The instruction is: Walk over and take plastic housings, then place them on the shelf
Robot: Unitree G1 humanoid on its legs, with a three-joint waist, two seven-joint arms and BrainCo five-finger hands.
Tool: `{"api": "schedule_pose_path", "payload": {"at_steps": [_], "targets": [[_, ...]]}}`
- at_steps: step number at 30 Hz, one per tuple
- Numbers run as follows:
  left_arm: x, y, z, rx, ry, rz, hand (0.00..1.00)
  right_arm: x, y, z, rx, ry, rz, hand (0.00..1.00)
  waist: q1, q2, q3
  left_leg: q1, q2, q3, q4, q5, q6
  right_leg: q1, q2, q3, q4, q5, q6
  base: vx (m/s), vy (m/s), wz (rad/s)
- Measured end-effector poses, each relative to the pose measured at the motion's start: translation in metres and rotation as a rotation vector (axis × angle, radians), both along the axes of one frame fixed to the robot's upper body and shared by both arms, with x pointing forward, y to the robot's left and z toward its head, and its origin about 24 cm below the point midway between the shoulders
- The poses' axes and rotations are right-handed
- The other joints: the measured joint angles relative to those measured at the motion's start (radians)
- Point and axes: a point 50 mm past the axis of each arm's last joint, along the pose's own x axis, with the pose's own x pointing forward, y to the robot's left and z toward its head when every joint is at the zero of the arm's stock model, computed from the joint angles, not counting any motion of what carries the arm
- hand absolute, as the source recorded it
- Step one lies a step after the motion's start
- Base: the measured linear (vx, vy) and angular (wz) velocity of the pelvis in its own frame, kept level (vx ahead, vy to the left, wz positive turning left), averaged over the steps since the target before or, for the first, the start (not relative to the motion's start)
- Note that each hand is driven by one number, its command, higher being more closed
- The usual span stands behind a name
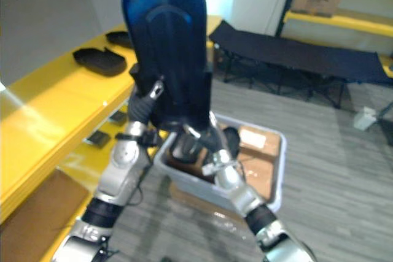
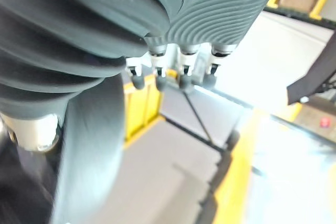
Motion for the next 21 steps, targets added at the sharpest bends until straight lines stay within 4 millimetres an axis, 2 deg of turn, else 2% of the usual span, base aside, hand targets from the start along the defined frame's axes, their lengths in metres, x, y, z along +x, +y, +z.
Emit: {"api": "schedule_pose_path", "payload": {"at_steps": [2,5,6,7,8,9,11,12,15,19,21], "targets": [[-0.003,0.018,0.006,0.001,-0.050,0.100,1.00,0.002,-0.025,0.019,0.122,-0.045,-0.062,0.00,-0.007,0.000,0.000,0.001,-0.005,0.003,-0.001,-0.001,0.001,0.000,0.000,0.002,0.005,0.000,0.000,0.00,0.000,0.00],[-0.015,0.041,0.012,-0.014,-0.110,0.230,1.00,-0.001,-0.057,0.030,0.264,-0.065,-0.090,0.00,-0.010,0.000,0.000,0.007,-0.005,0.010,-0.002,-0.004,0.003,-0.001,0.000,0.010,0.005,0.000,0.000,0.00,0.018,-0.11],[-0.025,0.053,0.012,0.010,-0.141,0.308,1.00,-0.007,-0.071,0.031,0.393,-0.049,-0.033,0.00,-0.007,0.000,0.000,0.017,-0.004,0.028,-0.003,-0.010,0.004,0.000,0.000,0.023,0.005,0.000,0.000,0.00,0.014,-0.20],[-0.027,0.055,0.012,0.016,-0.145,0.324,1.00,-0.009,-0.074,0.031,0.427,-0.046,-0.016,0.00,-0.007,0.001,0.000,0.018,-0.004,0.030,-0.002,-0.012,0.004,0.000,0.000,0.025,0.005,0.000,0.000,0.00,0.019,-0.19],[-0.032,0.061,0.010,0.044,-0.155,0.374,1.00,-0.018,-0.086,0.029,0.530,-0.044,0.048,0.00,-0.009,0.001,-0.001,0.019,-0.005,0.032,-0.001,-0.015,0.006,0.000,-0.001,0.026,0.005,-0.001,0.001,0.00,0.016,-0.05],[-0.036,0.064,0.007,0.068,-0.155,0.413,1.00,-0.028,-0.098,0.025,0.630,-0.041,0.116,0.00,-0.010,0.001,-0.001,0.019,-0.007,0.034,-0.002,-0.016,0.007,-0.001,-0.003,0.026,0.005,-0.001,0.001,0.00,0.021,-0.04],[-0.041,0.071,-0.001,0.115,-0.136,0.474,1.00,-0.039,-0.109,0.013,0.754,-0.020,0.245,0.00,-0.020,0.001,-0.001,0.020,-0.007,0.038,-0.003,-0.016,0.007,-0.003,-0.004,0.029,0.005,-0.002,0.001,-0.01,0.018,-0.05],[-0.044,0.075,-0.006,0.143,-0.123,0.518,1.00,-0.048,-0.111,0.003,0.798,0.010,0.314,0.00,-0.030,0.001,-0.001,0.020,-0.007,0.039,-0.004,-0.016,0.007,-0.004,-0.003,0.030,0.005,-0.003,0.001,-0.01,0.012,-0.04],[-0.053,0.086,-0.020,0.141,-0.073,0.603,1.00,-0.069,-0.104,-0.025,0.848,0.120,0.370,0.00,-0.046,0.006,-0.003,0.021,-0.002,0.058,-0.007,-0.018,0.004,-0.016,0.001,0.047,0.005,-0.004,0.000,-0.01,0.002,-0.16],[-0.062,0.090,-0.032,0.066,-0.035,0.652,1.00,-0.083,-0.099,-0.050,0.830,0.236,0.207,0.00,-0.063,0.011,-0.007,0.024,0.002,0.068,-0.012,-0.018,0.004,-0.019,0.001,0.054,0.005,-0.004,0.000,-0.01,-0.003,-0.09],[-0.067,0.094,-0.038,-0.004,-0.022,0.640,1.00,-0.084,-0.099,-0.054,0.777,0.264,0.122,0.00,-0.062,0.016,-0.011,0.039,0.004,0.086,-0.022,-0.018,0.004,-0.019,0.002,0.071,0.005,-0.003,0.000,-0.01,0.009,-0.20]]}}
